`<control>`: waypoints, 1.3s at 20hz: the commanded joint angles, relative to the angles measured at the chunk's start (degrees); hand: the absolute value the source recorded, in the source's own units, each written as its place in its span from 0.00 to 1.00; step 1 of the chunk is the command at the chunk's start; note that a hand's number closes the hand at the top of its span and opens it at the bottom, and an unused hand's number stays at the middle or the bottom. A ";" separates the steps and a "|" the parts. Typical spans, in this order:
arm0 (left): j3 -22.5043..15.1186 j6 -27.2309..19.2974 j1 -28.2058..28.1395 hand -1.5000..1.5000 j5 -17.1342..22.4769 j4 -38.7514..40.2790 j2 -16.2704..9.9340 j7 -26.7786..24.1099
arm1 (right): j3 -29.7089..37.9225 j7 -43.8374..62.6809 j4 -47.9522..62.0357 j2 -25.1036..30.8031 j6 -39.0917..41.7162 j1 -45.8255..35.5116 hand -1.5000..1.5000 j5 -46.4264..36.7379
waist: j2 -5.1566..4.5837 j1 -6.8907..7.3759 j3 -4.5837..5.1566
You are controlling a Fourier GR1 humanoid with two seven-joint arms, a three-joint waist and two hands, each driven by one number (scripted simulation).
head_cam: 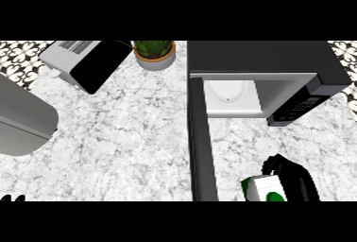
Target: Pick up the milk, place it into the microwave and close the microwave
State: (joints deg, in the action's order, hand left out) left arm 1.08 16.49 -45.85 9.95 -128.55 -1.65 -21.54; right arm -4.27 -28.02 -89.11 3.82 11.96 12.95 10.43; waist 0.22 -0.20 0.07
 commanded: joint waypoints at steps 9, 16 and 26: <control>6.58 3.40 0.07 0.00 5.15 -0.24 -1.42 1.23 | -5.84 15.95 -13.41 -3.78 -13.14 -6.36 1.00 -1.76 | -0.18 0.65 -0.06; 8.87 5.33 1.59 0.00 3.75 5.87 -1.23 -1.41 | -6.30 14.18 -3.79 -3.81 -26.45 -15.47 1.00 -8.95 | -0.23 0.87 -0.05; 12.27 7.19 4.19 0.00 6.18 6.06 -1.66 1.41 | 4.01 13.64 21.00 -2.97 -29.42 -33.27 1.00 -8.39 | -0.29 0.92 -0.08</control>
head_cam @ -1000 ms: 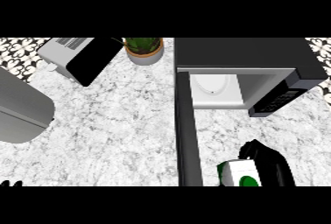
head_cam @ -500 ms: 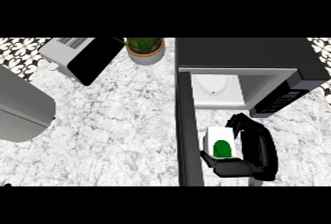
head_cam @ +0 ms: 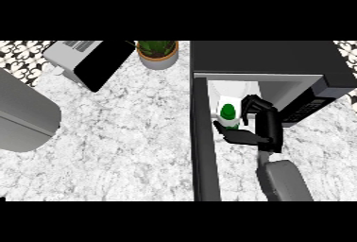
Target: Pick up the milk, place it into the microwave and close the microwave
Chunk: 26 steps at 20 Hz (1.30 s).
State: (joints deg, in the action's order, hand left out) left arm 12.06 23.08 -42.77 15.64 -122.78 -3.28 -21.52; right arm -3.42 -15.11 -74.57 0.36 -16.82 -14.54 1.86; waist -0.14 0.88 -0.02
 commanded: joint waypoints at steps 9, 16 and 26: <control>4.40 3.80 0.74 0.00 0.13 2.38 0.36 -0.79 | 10.85 -18.23 33.78 3.57 4.07 -18.11 1.00 2.42 | -0.09 0.49 -0.02; 4.94 4.28 3.87 0.00 0.38 5.76 0.42 0.30 | 12.54 -28.77 46.66 4.73 0.83 -24.96 1.00 -0.75 | -0.22 0.78 -0.03; 6.32 4.73 8.65 0.00 1.53 8.42 -1.30 0.96 | 9.50 -29.68 58.42 7.22 -17.74 -36.78 1.00 -10.41 | -1.03 2.77 -0.02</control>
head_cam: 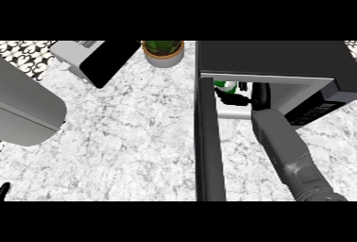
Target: Pick up the milk, place it into the microwave and close the microwave
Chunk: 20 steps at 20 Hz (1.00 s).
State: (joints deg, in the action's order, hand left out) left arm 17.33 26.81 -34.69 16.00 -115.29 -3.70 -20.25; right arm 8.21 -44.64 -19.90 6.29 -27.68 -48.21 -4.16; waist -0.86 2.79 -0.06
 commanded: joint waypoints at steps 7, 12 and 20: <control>1.19 -0.10 5.25 0.00 -0.07 3.20 -1.61 0.63 | -0.90 1.10 9.06 1.94 -16.81 -7.66 1.00 -6.03 | -0.94 1.12 -0.06; 0.11 0.61 2.36 0.00 -1.21 1.91 0.02 0.35 | 2.41 1.39 10.26 3.95 -16.54 -7.71 1.00 -3.70 | -1.08 1.82 -0.13; -0.38 -0.05 6.77 0.00 -2.28 4.41 -0.47 0.78 | 4.03 1.34 12.39 9.45 -14.19 -7.29 1.00 -3.39 | -1.79 2.20 -0.18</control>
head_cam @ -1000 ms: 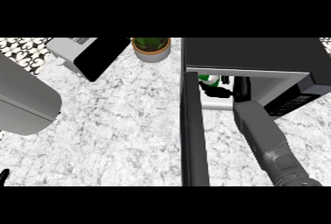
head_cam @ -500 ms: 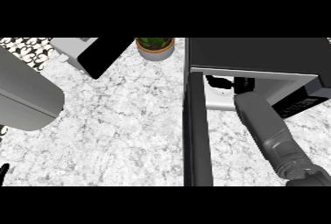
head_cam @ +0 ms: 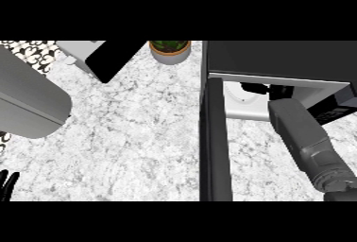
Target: Pick up the milk, place it into the microwave and close the microwave
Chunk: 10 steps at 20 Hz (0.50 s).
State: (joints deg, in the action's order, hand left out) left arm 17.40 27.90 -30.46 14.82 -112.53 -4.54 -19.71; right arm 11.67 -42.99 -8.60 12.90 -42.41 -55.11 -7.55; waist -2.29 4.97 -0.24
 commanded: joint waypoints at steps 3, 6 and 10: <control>-0.48 -0.06 2.58 0.00 0.16 1.40 -0.30 0.89 | 0.26 0.27 2.30 2.44 -1.53 -0.50 1.00 -0.69 | -0.62 1.00 -0.05; -0.85 0.92 1.17 0.00 -0.93 1.88 -0.18 -0.19 | 1.72 0.14 2.54 3.25 -1.54 1.10 1.00 0.48 | -0.81 1.58 -0.10; -0.90 -0.12 3.73 0.00 -0.73 3.39 -0.14 0.97 | -0.54 1.47 4.22 2.42 -3.39 -0.17 1.00 -2.28 | -0.85 1.71 -0.04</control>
State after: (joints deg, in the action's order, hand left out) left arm 16.87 28.06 -28.06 14.45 -110.33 -4.82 -19.01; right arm 11.70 -42.38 -6.08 14.84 -43.74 -54.82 -8.86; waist -2.66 6.46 -0.02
